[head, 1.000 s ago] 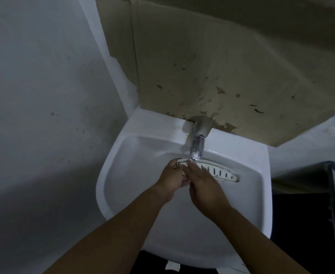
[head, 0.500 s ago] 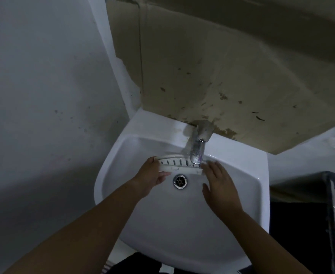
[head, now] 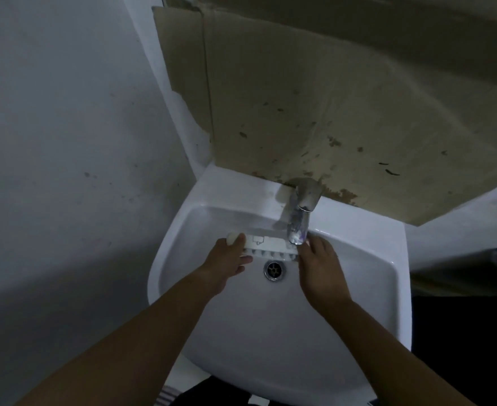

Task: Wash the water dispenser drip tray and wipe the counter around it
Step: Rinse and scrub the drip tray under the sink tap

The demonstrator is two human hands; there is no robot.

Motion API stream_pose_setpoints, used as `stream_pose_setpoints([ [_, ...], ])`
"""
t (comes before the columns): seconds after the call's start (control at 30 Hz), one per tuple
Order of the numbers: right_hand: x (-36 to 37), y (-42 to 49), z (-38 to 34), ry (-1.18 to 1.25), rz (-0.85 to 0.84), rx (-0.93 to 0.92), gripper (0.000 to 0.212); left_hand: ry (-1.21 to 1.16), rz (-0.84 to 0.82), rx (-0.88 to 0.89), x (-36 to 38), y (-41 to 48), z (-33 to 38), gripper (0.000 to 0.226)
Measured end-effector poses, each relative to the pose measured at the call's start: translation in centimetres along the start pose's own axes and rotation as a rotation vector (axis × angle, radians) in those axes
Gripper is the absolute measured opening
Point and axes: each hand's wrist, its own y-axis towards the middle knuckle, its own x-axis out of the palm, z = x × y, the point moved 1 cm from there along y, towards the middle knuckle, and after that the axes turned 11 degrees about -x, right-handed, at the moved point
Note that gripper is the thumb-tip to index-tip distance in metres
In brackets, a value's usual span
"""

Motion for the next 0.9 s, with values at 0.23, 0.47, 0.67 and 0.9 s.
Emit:
stream_pose_setpoints([
  [0.23, 1.7, -0.5, -6.7, -0.043, -0.107, 0.082, 0.075, 0.065, -0.001, 0.015, 3.0, -0.8, -0.4, 0.031],
  [0.47, 0.6, 0.4, -4.7, 0.026, -0.079, -0.165, 0.085, 0.065, -0.038, 0.01, 4.4, -0.7, 0.0, 0.041],
  [0.67, -1.2, -0.4, -1.2, -0.023, -0.088, -0.157, 0.079, 0.072, -0.024, 0.071, 4.8, -0.6, 0.4, 0.033],
  [0.9, -2.2, -0.7, 1.4, 0.012, 0.093, -0.056, 0.055, 0.032, -0.015, 0.096, 2.2, 0.3, 1.0, 0.039],
])
